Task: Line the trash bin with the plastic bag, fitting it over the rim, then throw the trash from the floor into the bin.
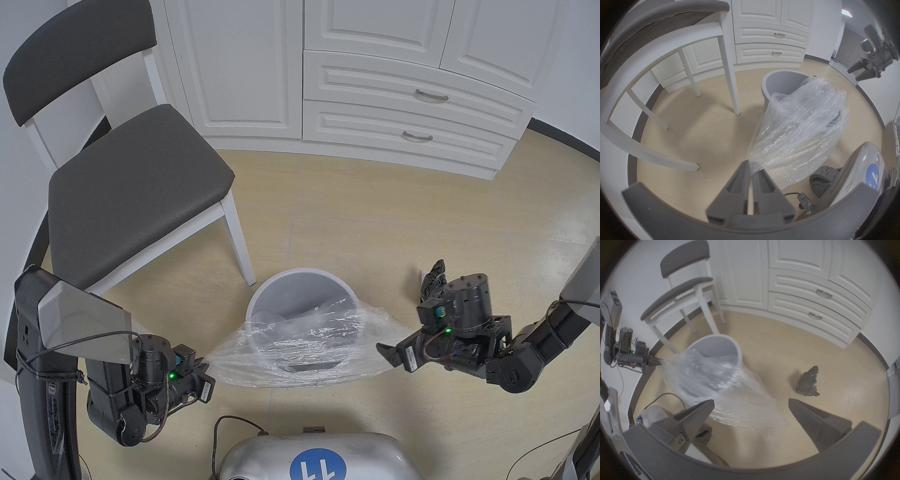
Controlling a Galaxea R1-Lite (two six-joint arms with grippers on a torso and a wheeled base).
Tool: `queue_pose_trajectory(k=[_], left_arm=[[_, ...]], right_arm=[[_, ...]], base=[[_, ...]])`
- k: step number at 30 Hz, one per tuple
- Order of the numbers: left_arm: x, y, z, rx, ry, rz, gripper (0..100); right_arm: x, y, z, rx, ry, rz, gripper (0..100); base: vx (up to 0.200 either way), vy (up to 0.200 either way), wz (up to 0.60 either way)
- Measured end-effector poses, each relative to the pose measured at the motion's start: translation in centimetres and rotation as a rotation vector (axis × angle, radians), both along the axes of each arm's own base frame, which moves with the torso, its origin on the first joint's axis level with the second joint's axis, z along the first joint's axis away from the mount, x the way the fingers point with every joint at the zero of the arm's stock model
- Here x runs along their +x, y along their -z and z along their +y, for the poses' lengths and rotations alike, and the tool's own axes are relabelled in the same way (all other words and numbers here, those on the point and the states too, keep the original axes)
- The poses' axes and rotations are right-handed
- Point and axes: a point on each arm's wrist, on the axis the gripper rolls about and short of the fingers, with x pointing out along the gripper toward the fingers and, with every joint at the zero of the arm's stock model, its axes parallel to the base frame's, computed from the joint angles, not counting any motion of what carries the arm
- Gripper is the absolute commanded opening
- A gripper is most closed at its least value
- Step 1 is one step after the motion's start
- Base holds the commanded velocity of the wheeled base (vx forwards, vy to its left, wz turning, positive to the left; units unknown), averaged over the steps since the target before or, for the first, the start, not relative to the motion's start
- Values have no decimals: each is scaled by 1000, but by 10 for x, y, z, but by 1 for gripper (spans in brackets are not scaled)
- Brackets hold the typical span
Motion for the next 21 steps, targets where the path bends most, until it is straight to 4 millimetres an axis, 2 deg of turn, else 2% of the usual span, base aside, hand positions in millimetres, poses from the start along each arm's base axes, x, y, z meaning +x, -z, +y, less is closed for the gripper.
queue_pose_trajectory(k=[4, 7, 12, 16, 21], left_arm=[[0, -2, 1, -14, 10, -2, 100], [-1, -5, 3, -26, 26, 0, 100], [-8, -12, 11, -50, 113, 11, 100], [-18, -22, 24, -91, 264, 15, 100], [-29, -35, 42, -96, 357, -19, 100]], right_arm=[[-14, -16, 39, -122, -77, 33, 100], [-24, -23, 59, -201, -156, 25, 100], [-29, -29, 77, -300, -272, -67, 100], [-27, -30, 91, -332, -357, -181, 100], [-21, -13, 107, -387, -435, -258, 100]], base=[[0, 0, 0], [0, 0, 0], [0, 0, 0], [0, 0, 0], [0, 0, 0]])
